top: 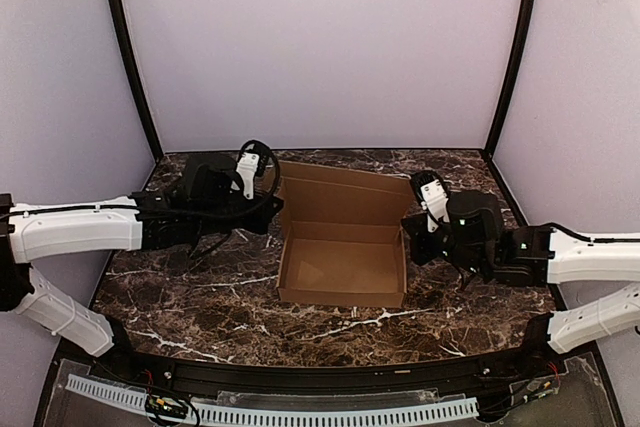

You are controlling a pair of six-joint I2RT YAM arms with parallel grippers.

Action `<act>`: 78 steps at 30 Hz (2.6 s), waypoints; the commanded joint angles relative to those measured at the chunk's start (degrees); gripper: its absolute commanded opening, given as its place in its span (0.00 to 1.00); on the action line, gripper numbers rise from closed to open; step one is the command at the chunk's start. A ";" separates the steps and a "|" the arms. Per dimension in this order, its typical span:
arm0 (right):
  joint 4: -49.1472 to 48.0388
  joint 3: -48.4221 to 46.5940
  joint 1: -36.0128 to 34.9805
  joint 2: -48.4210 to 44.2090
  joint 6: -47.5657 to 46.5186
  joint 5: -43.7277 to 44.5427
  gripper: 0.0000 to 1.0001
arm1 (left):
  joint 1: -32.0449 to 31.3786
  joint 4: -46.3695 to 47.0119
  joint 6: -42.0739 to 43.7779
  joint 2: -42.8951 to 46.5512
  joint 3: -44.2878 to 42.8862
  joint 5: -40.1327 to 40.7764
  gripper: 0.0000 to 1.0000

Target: Fold the paper box

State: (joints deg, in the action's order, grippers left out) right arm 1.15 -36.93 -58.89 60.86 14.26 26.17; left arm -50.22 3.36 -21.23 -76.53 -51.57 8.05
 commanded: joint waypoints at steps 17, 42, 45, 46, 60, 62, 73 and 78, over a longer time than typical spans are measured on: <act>7.41 -11.63 -1.48 3.02 -3.74 -0.60 0.00 | -1.69 -6.54 -2.97 -4.06 -10.07 -11.07 0.01; 4.65 5.28 -2.61 -3.38 5.87 -2.41 0.00 | -3.80 5.48 -6.10 -1.75 9.69 -8.85 0.01; 4.37 7.12 -3.15 -4.19 7.40 -1.32 0.05 | -5.29 6.20 -6.70 -1.88 11.02 -7.31 0.01; 4.35 7.53 -3.34 -4.38 7.72 -1.12 0.05 | -5.57 6.30 -6.89 -1.96 11.70 -6.53 0.01; 9.48 9.94 -3.81 -12.29 11.97 -1.53 0.44 | -7.90 7.17 -8.55 -1.54 14.98 -2.42 0.01; 11.26 9.99 -3.86 -13.70 12.93 -2.24 0.47 | -7.88 7.04 -8.64 -1.25 15.05 -1.78 0.01; 19.77 12.49 -3.86 -23.76 18.46 -6.53 0.51 | -7.88 6.93 -8.74 -0.88 15.51 -0.14 0.01; 23.46 11.60 -3.85 -29.58 16.74 -11.05 0.51 | -7.98 7.01 -8.82 -1.22 15.37 -0.23 0.01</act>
State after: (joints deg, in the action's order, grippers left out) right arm 21.08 -24.93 -62.26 34.74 31.16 19.16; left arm -57.87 13.37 -29.02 -78.50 -37.52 8.47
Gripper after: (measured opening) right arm 0.511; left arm 0.009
